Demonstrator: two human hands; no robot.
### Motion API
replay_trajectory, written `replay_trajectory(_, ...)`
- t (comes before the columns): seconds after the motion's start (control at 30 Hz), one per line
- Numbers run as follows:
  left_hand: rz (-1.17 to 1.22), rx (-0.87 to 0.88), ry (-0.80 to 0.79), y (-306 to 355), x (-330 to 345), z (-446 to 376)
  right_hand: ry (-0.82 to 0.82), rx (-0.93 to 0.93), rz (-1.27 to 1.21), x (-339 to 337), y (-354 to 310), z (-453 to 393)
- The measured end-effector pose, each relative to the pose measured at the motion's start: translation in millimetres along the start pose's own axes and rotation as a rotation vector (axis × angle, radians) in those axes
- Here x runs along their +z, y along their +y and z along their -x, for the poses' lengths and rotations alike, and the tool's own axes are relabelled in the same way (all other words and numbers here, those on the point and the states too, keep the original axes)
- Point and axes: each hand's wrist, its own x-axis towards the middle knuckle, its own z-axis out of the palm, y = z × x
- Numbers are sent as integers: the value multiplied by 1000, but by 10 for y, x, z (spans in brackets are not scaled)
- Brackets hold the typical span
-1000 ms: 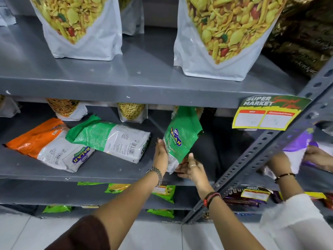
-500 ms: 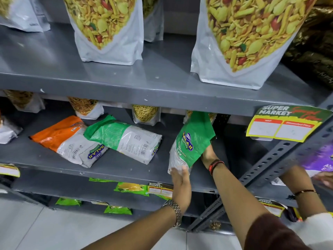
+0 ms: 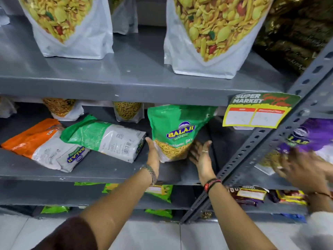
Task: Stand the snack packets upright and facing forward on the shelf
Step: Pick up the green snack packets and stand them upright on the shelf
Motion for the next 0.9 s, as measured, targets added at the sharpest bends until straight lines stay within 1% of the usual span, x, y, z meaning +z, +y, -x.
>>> replay_trajectory(0.07, 1, -14, -31, 70, 63, -80, 3, -13, -12, -61, -3, 29)
replay_trajectory(0.13, -19, -3, -122, 90, 82, -108, 19, -22, -10, -111, 0, 36)
replay_trajectory(0.17, -22, 13, -139, 81, 71, -98, 39, -11, 5, -122, 11, 38)
replay_trajectory(0.27, -34, 18, -84, -24, -37, -50, 149, 128, 184, -135, 113, 58)
replay_trajectory(0.3, -42, -9, -61, -62, -96, -20, 137, 188, 274, -123, 158, 85)
replay_trajectory(0.33, -49, -44, -54, -107, -174, 5, 80, 227, 354, -87, 197, 123)
replay_trajectory(0.4, -73, -140, -77, -174, -372, 61, -71, 217, 447, 26, 256, 178)
replay_trajectory(0.5, -167, -231, -113, -114, -751, 205, -239, 102, 495, 348, 269, 249)
replay_trajectory(0.53, -197, -245, -112, -70, -896, 245, -282, 36, 518, 501, 265, 280)
replay_trajectory(0.6, -216, -249, -71, 35, -1124, 270, -312, -150, 584, 770, 209, 305)
replay_trajectory(0.67, -197, -205, -23, 159, -1372, 227, -298, -293, 647, 1097, 142, 313)
replay_trajectory(0.8, -71, -117, 64, 480, -1681, 76, -265, -438, 711, 1701, -24, 209)
replay_trajectory(0.87, -26, -96, 72, 624, -1728, 19, -209, -484, 834, 1934, -111, 44)
replay_trajectory(0.9, -10, -92, 65, 671, -1723, 4, -197, -476, 951, 2018, -156, -57)
